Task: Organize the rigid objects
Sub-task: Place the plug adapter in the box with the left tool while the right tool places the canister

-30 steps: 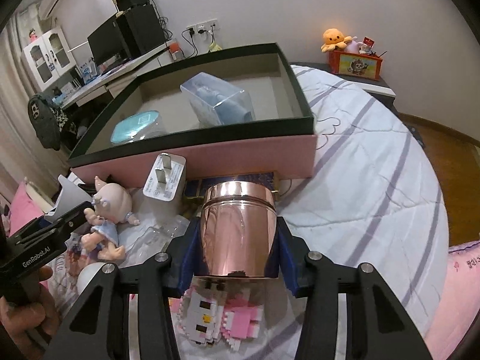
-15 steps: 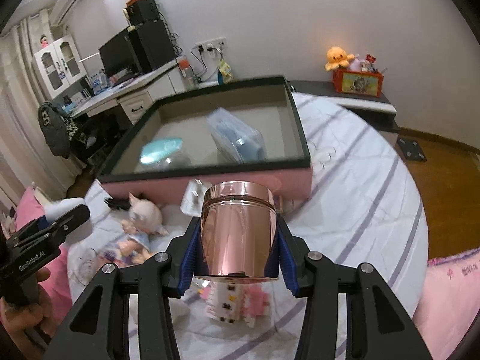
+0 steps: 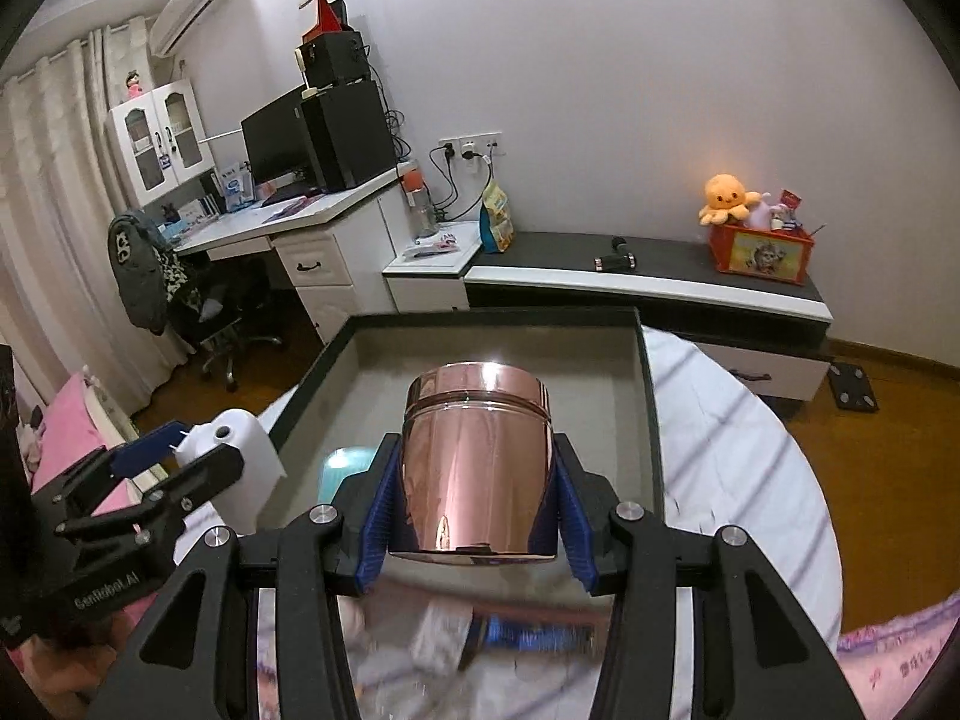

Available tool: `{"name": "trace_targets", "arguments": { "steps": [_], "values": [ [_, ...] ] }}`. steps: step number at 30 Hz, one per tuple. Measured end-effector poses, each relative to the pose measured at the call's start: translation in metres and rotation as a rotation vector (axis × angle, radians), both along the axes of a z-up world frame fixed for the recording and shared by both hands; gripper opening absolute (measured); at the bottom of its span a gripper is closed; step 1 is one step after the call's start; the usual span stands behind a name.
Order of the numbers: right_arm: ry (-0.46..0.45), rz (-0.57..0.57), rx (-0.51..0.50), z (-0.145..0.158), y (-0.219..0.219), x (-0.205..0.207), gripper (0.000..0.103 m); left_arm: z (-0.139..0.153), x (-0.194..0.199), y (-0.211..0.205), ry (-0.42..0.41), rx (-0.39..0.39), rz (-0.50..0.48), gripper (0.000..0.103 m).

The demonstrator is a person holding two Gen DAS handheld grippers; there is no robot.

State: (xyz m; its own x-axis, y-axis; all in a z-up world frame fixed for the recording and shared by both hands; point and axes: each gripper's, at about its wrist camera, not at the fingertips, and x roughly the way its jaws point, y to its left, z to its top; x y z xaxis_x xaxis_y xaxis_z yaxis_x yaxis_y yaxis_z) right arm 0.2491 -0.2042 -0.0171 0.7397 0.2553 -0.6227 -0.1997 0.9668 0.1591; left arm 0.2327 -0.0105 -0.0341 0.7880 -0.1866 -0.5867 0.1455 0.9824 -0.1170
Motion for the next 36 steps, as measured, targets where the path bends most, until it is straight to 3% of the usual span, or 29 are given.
{"name": "trace_targets", "arguments": {
  "steps": [9, 19, 22, 26, 28, 36],
  "values": [
    [0.11, -0.034, -0.007, -0.027, -0.01, 0.077, 0.048, -0.007, 0.083, -0.013, 0.044, 0.05, 0.022, 0.075],
    [0.201, -0.046, -0.033, -0.053, -0.011, 0.106, 0.051, -0.04, 0.131, -0.02, 0.157, 0.088, 0.025, 0.076],
    [0.186, -0.047, -0.024, -0.051, -0.012, 0.104, 0.088, -0.042, 0.13, -0.02, 0.162, 0.097, 0.036, 0.087],
    [0.171, -0.062, -0.013, -0.043, -0.013, 0.097, 0.09, -0.033, 0.115, -0.012, 0.12, 0.079, 0.052, 0.1],
    [0.166, -0.078, -0.024, -0.039, -0.012, 0.091, 0.103, -0.027, 0.104, -0.007, 0.101, 0.064, 0.061, 0.103],
    [0.092, -0.111, -0.006, -0.019, -0.009, 0.04, 0.103, -0.006, 0.047, 0.01, 0.038, 0.039, 0.104, 0.103]
  ]
}}
